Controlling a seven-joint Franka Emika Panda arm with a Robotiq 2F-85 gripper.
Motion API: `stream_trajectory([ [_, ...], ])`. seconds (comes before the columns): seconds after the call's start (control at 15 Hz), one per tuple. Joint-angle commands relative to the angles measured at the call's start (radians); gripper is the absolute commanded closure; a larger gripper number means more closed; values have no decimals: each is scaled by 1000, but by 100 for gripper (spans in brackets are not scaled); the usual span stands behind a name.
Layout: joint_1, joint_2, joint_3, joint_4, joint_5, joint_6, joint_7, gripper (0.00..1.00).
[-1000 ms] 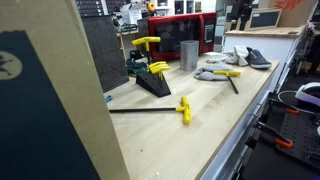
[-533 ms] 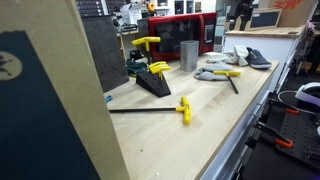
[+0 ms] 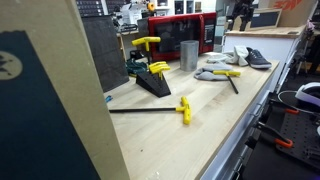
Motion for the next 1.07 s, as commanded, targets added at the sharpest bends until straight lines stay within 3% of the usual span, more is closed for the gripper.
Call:
stream_trajectory([
  [0.0,-20,-6,22,-7,47,-10,42,0],
  [0.33,-19,-6,20,-10,107,-36,56,0],
  [1.0,-30,7,5,11,107,-46,18,0],
])
